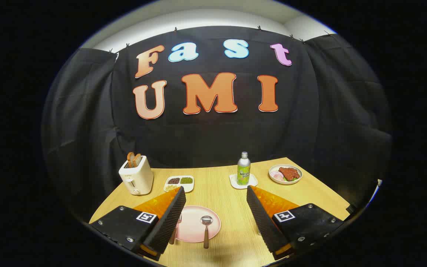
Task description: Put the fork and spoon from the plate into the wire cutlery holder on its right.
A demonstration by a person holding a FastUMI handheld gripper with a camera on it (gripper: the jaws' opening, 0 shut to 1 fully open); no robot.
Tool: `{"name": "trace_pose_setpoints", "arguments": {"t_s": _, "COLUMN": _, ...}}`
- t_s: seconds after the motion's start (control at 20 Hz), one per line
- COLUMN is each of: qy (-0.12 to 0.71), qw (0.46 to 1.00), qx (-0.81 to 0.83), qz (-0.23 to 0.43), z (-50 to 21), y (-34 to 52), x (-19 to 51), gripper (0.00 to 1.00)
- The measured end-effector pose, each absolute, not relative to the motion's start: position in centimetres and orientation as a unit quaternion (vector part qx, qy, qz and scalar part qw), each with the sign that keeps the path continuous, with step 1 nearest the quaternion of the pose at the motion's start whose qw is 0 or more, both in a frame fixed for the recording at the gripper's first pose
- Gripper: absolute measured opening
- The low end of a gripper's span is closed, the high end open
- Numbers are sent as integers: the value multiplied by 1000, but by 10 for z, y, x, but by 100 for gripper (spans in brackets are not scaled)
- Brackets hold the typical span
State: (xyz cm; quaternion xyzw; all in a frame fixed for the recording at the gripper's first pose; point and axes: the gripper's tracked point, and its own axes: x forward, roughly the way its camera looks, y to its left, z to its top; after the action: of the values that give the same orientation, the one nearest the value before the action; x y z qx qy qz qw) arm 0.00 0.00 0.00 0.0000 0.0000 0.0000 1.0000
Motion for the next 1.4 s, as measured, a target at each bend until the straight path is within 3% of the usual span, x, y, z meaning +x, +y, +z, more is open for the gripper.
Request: {"name": "trace_pose_setpoints", "arguments": {"t_s": 1.4, "qy": -1, "qw": 1000, "qx": -21, "qz": 0, "z": -17, "y": 14, "x": 6, "gripper": 99}}
